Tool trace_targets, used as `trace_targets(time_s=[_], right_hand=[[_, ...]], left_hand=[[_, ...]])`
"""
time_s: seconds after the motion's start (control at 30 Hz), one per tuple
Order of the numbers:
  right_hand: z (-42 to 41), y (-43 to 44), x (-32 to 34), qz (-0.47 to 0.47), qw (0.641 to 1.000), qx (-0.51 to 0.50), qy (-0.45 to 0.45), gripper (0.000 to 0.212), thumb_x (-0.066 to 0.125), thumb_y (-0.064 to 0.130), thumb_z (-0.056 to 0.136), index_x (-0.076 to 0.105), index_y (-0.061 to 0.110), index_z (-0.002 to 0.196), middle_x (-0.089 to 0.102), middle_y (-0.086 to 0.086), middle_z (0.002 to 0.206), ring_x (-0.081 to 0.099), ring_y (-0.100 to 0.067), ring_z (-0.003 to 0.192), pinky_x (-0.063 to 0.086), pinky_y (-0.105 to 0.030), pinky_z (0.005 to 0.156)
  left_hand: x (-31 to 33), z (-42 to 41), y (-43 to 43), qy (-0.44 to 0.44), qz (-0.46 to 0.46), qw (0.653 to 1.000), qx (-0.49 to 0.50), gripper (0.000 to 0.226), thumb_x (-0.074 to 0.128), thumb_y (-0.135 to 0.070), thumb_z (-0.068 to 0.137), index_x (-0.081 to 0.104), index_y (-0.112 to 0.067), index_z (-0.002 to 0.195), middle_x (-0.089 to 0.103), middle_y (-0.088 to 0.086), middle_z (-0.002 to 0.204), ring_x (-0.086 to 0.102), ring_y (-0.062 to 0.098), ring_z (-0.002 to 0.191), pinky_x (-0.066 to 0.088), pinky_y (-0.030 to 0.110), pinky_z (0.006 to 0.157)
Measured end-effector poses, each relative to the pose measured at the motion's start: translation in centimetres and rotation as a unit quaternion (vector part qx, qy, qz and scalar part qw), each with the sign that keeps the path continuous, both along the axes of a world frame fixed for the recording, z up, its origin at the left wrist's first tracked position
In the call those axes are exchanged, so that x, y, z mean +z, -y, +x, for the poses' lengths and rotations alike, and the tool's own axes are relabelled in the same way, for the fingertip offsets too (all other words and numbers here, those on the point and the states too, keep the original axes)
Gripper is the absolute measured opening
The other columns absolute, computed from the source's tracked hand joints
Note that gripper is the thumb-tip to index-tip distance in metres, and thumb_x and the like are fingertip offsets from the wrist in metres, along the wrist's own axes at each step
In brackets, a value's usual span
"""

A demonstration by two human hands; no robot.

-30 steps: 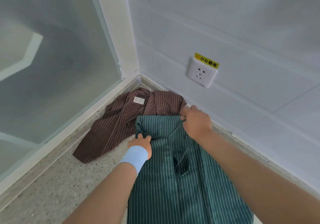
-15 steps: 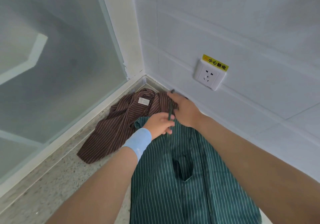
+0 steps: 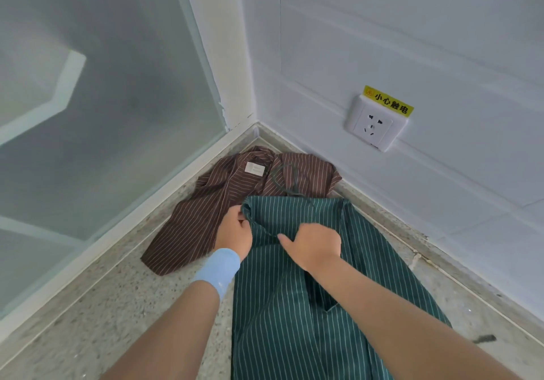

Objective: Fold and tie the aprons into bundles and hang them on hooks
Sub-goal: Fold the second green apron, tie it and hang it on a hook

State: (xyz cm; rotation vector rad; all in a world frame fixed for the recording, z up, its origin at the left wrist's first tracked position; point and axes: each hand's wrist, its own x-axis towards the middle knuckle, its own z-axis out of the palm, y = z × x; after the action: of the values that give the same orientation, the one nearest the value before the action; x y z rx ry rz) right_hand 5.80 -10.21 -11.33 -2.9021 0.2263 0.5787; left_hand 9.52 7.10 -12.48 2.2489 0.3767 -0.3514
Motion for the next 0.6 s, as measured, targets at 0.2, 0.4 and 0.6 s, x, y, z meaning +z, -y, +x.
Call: trace_targets(time_s=[0.2, 0.4, 0.6], right_hand=[[-1.3, 1.5, -1.5, 0.208, 0.964, -0.168, 0.001, 0.006, 0.061, 0.027, 0.092, 0.055, 0.029, 0.091, 0.064, 0.008, 0.07, 0.063, -0.014, 0.059, 0.052, -0.029, 0.052], [-3.3, 4.6, -1.6, 0.047, 0.992, -0.117, -0.012, 0.015, 0.052, 0.019, 0.093, 0.054, 0.023, 0.107, 0.061, 0.002, 0.095, 0.061, -0.017, 0.078, 0.05, -0.031, 0.061], [-1.2, 3.4, -0.6, -0.008, 0.998, -0.007, 0.069, 0.027, 0.06, 0.011, 0.085, 0.058, 0.021, 0.111, 0.051, -0.003, 0.112, 0.051, -0.02, 0.098, 0.049, -0.032, 0.084]], left_hand=[[-0.9, -0.4, -0.2, 0.102, 0.064, 0.982, -0.146, 0.044, 0.038, -0.016, 0.104, 0.04, -0.022, 0.148, 0.042, -0.004, 0.147, 0.04, 0.016, 0.135, 0.037, 0.033, 0.112], [-2.1, 0.0, 0.7, 0.004, 0.275, 0.885, -0.374, 0.059, 0.031, -0.033, 0.106, 0.002, -0.029, 0.157, -0.013, 0.0, 0.164, -0.002, 0.026, 0.151, 0.029, 0.047, 0.116], [-1.8, 2.0, 1.1, 0.086, 0.108, 0.969, -0.204, 0.029, 0.042, -0.019, 0.103, 0.053, -0.022, 0.13, 0.037, 0.003, 0.147, 0.051, 0.021, 0.115, 0.051, 0.036, 0.091]])
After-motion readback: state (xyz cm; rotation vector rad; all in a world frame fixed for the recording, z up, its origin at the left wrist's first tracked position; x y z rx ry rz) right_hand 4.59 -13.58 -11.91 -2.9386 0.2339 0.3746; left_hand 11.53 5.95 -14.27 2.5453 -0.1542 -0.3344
